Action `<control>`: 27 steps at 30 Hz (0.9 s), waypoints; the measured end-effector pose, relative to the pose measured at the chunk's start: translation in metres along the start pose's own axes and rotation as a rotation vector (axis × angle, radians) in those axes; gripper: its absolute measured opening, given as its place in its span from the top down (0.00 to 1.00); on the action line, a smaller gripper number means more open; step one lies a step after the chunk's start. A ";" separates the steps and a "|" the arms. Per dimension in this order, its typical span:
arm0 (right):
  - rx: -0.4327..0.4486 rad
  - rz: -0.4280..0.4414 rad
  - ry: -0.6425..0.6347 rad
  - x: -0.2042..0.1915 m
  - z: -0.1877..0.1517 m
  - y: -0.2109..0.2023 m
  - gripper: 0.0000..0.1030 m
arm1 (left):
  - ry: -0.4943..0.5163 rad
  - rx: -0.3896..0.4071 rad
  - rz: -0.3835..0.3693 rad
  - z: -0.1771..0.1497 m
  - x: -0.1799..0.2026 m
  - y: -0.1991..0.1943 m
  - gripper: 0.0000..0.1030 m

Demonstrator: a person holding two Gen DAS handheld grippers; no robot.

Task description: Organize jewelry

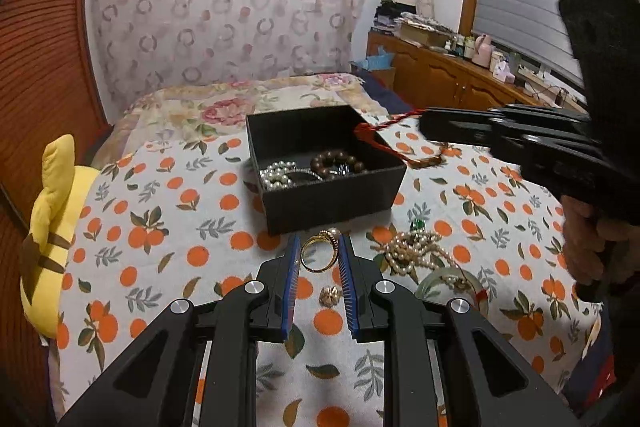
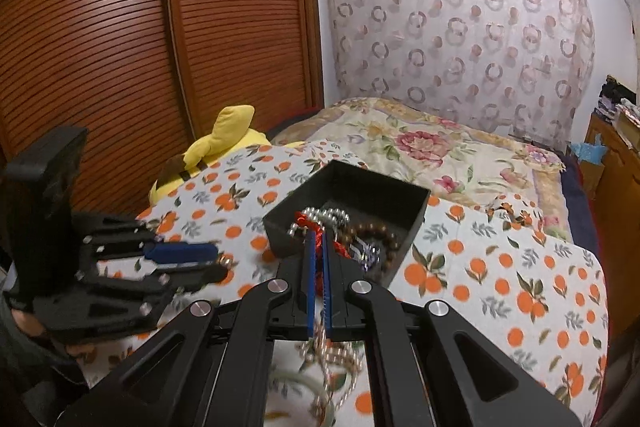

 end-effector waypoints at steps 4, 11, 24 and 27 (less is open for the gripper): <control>0.006 0.002 0.018 0.009 0.008 0.018 0.96 | -0.005 0.015 -0.003 0.006 -0.002 0.001 0.82; -0.006 0.019 0.088 0.032 0.013 0.045 0.96 | -0.024 0.038 0.002 0.021 -0.007 0.005 0.82; 0.006 0.012 0.127 0.054 0.012 0.044 0.73 | -0.053 0.028 0.025 0.050 -0.017 0.035 0.82; 0.022 0.014 0.131 0.058 0.012 0.038 0.73 | -0.063 0.028 0.016 0.055 -0.020 0.037 0.82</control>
Point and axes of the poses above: each gripper's, at about its wrist camera, not at the fingertips, and y roughly the way its jaws point, x to its right, z to its top, the point moved 2 cm from there along y, roughly the way its jaws point, and after that the axes turned 6 degrees about z, right-handed, at the moved point
